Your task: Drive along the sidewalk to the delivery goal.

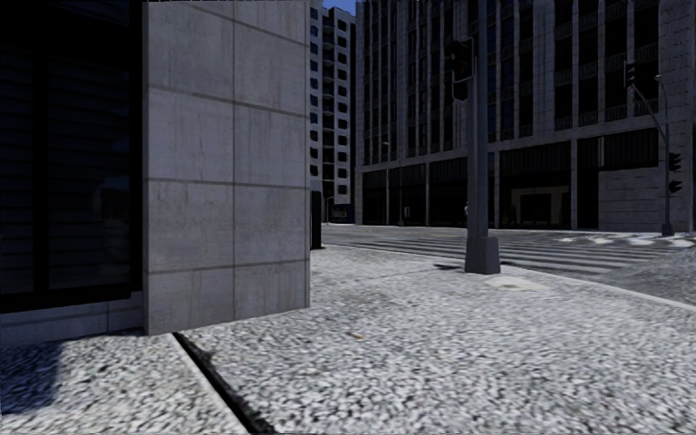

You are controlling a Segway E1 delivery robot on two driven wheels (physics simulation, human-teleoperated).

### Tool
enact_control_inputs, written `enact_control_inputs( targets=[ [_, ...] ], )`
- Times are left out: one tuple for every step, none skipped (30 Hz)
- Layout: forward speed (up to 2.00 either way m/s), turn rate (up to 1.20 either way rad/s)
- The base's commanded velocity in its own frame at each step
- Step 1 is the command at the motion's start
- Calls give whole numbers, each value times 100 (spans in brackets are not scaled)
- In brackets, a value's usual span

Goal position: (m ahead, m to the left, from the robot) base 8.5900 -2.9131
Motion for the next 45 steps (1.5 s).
enact_control_inputs(
  targets=[
    [117, -60],
    [117, -60],
    [117, -60],
    [117, -60],
    [117, -60],
    [117, -60],
    [117, -60],
    [117, -9],
    [122, 0],
    [122, 0],
    [122, 0],
    [122, 0],
    [122, 0],
    [122, 0],
    [122, 0],
    [122, 0],
    [122, 0],
    [122, 0],
    [122, 4],
    [122, 8],
    [122, 10],
    [122, 10],
    [122, 10],
    [122, 11],
    [122, 11],
    [122, 11],
    [122, 11],
    [122, 11],
    [122, 6],
    [122, 0],
    [122, 0],
    [122, 0],
    [122, 0],
    [122, 0],
    [122, 0],
    [121, 0],
    [120, 0],
    [120, 0],
    [120, 0],
    [121, 0],
    [121, 0],
    [124, 3],
    [133, 5],
    [141, 5],
    [143, 6]
  ],
)
